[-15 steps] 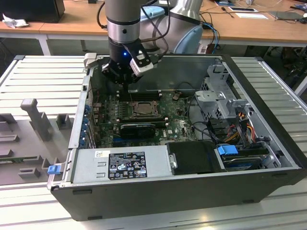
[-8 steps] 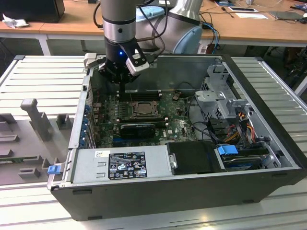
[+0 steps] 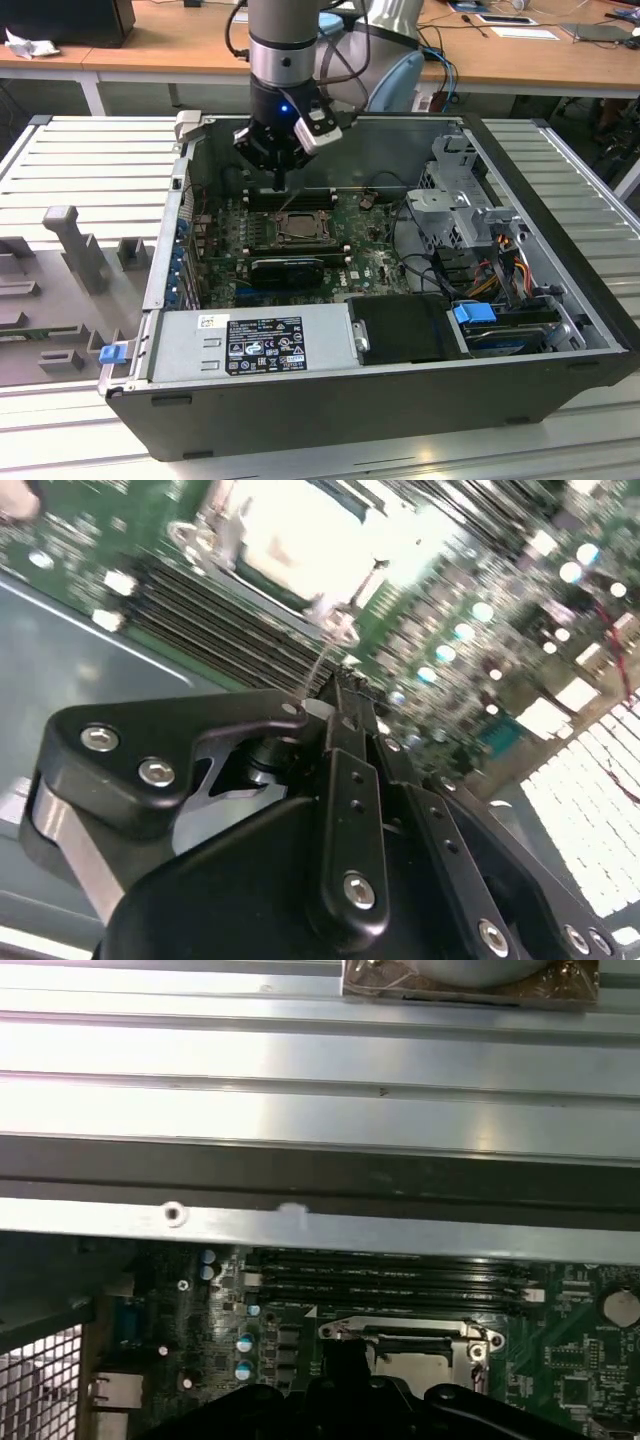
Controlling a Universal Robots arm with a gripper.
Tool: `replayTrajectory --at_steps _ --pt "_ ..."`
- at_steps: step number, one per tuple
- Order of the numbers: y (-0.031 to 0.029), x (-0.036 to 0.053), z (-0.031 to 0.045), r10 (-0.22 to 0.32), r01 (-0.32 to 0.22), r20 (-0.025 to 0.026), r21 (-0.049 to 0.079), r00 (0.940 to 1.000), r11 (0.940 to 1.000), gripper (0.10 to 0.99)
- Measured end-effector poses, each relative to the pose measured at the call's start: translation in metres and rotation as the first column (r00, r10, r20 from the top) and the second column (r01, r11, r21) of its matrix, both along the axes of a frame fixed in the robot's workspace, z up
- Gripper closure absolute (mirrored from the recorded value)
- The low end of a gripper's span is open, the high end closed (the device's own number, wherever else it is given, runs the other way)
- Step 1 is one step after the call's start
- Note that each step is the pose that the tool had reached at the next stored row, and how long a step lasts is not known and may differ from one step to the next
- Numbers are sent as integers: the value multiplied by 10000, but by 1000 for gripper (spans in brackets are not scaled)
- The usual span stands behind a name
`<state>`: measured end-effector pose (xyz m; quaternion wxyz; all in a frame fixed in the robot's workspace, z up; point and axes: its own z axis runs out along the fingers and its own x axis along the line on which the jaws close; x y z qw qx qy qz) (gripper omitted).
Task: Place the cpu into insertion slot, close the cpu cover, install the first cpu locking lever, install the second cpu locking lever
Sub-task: 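Install the first cpu locking lever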
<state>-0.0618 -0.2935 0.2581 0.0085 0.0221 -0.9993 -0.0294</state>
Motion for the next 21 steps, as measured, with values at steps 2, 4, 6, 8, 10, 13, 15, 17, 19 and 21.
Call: replayTrajectory --at_steps 2,4,6,8,10,13,15,17,19,21 --pt "0 163 -14 2 -2 -28 55 10000 10000 980" --pt "0 208 -30 4 -4 -28 243 10000 9997 980" --pt "-1 210 -51 15 -14 -27 250 10000 9997 980" --pt "-1 210 -94 97 -97 15 250 10000 9996 980" --pt "-1 210 -135 211 -212 63 250 9998 9995 980" --pt "0 210 -155 251 -257 249 246 9994 9994 980" --pt "0 210 -178 251 -258 271 268 9993 9993 980" --pt "5 209 -200 247 -257 273 359 9993 9990 980" --pt "12 213 -225 245 -256 273 400 9993 9989 980" --pt "22 240 -280 155 -167 272 411 9995 9990 980"
